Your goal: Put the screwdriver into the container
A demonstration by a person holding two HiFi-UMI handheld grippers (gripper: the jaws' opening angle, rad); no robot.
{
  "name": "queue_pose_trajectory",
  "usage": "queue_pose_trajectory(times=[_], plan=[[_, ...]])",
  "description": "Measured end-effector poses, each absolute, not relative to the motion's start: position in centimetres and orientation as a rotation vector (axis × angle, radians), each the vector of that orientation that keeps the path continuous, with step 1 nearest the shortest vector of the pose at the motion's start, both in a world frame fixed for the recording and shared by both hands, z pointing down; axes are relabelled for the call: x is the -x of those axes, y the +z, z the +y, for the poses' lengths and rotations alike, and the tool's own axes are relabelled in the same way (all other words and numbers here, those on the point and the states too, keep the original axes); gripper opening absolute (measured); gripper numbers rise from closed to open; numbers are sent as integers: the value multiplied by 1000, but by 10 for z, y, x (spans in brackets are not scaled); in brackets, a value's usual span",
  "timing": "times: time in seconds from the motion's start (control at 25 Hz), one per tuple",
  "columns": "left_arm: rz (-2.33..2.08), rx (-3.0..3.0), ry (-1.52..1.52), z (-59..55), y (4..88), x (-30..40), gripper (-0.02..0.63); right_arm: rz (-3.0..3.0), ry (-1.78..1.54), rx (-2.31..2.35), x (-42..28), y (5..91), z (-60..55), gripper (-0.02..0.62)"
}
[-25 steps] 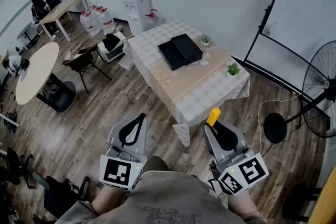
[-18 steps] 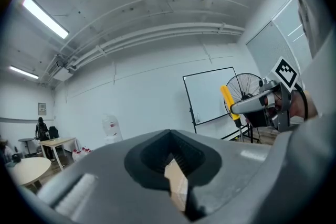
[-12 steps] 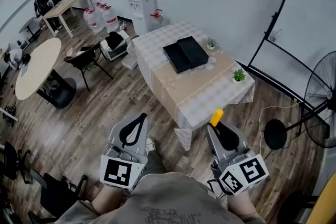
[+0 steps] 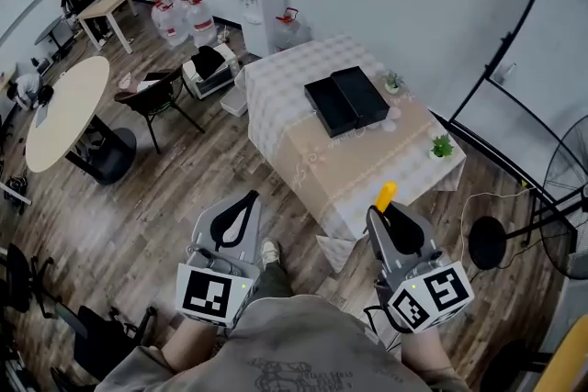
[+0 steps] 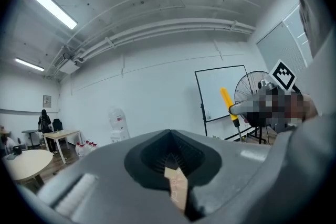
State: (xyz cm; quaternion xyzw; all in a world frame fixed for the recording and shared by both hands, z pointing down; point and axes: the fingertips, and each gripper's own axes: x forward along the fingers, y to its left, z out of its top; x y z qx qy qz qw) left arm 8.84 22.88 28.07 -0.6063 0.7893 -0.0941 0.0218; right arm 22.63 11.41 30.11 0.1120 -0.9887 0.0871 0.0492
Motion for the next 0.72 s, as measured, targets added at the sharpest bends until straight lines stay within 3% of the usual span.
queue_pose_trajectory(times=[0.72], plan=[[2360,2057,-303,150,296,116,1,-2878,261,-621,-57,310,16,100]])
